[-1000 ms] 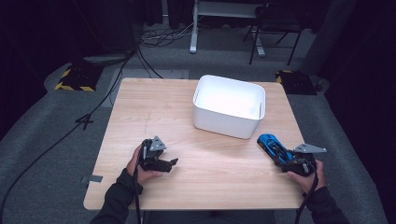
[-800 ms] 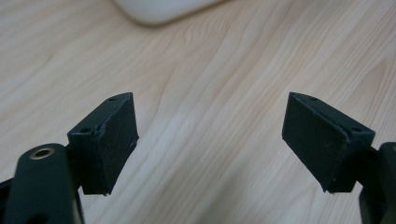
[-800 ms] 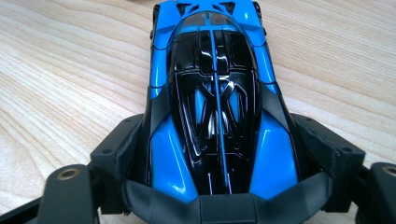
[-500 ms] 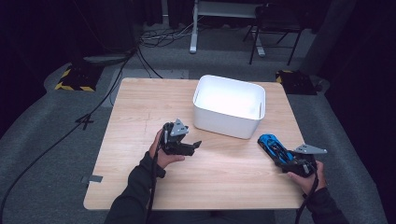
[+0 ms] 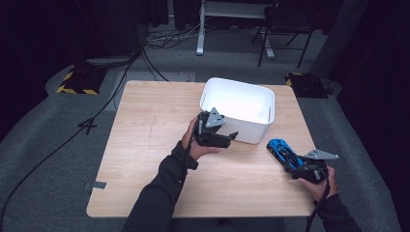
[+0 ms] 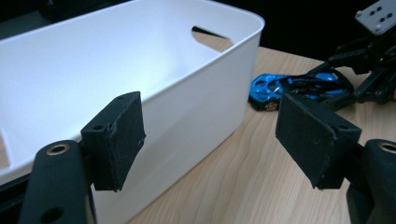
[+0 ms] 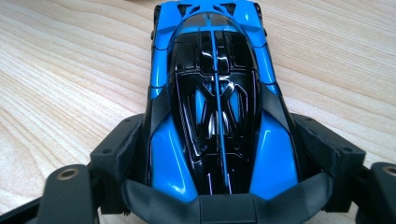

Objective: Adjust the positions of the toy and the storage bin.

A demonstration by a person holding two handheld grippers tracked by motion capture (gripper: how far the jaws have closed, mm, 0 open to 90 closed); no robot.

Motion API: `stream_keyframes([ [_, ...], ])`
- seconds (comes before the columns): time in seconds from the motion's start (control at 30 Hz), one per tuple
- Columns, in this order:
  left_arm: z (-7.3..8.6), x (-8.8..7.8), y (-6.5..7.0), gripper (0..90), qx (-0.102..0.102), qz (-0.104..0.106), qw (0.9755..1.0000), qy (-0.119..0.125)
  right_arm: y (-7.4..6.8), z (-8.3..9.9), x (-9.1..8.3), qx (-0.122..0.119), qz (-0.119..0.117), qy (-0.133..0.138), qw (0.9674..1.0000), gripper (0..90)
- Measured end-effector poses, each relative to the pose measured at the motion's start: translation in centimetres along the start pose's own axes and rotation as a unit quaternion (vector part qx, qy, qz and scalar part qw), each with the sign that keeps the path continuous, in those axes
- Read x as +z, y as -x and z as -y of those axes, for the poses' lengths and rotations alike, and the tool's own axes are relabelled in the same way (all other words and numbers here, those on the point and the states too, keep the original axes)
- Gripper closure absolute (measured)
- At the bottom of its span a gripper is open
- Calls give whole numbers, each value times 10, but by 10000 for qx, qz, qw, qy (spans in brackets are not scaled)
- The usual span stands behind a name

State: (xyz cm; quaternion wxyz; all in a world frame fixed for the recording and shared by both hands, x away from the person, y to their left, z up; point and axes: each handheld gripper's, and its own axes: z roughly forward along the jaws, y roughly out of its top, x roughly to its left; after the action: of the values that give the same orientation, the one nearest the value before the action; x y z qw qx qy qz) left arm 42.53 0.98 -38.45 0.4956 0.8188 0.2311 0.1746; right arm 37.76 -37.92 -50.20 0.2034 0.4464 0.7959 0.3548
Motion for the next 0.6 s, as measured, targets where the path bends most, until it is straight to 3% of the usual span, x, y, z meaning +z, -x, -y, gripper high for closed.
stream_keyframes([
  [0.17,-17,18,7,240,198,43,9998,-37,0,0,0,-4,-6,-6,10000,241],
  [0.4,-26,40,-6,247,-17,-47,9997,-225,0,0,0,-8,-11,-8,10000,241],
  [0.53,-25,49,-12,242,114,1,9990,-429,0,0,0,-16,-13,-2,10000,241],
  [0.6,-25,52,-15,248,52,14,9986,-523,0,0,0,-17,-18,-1,10000,241],
])
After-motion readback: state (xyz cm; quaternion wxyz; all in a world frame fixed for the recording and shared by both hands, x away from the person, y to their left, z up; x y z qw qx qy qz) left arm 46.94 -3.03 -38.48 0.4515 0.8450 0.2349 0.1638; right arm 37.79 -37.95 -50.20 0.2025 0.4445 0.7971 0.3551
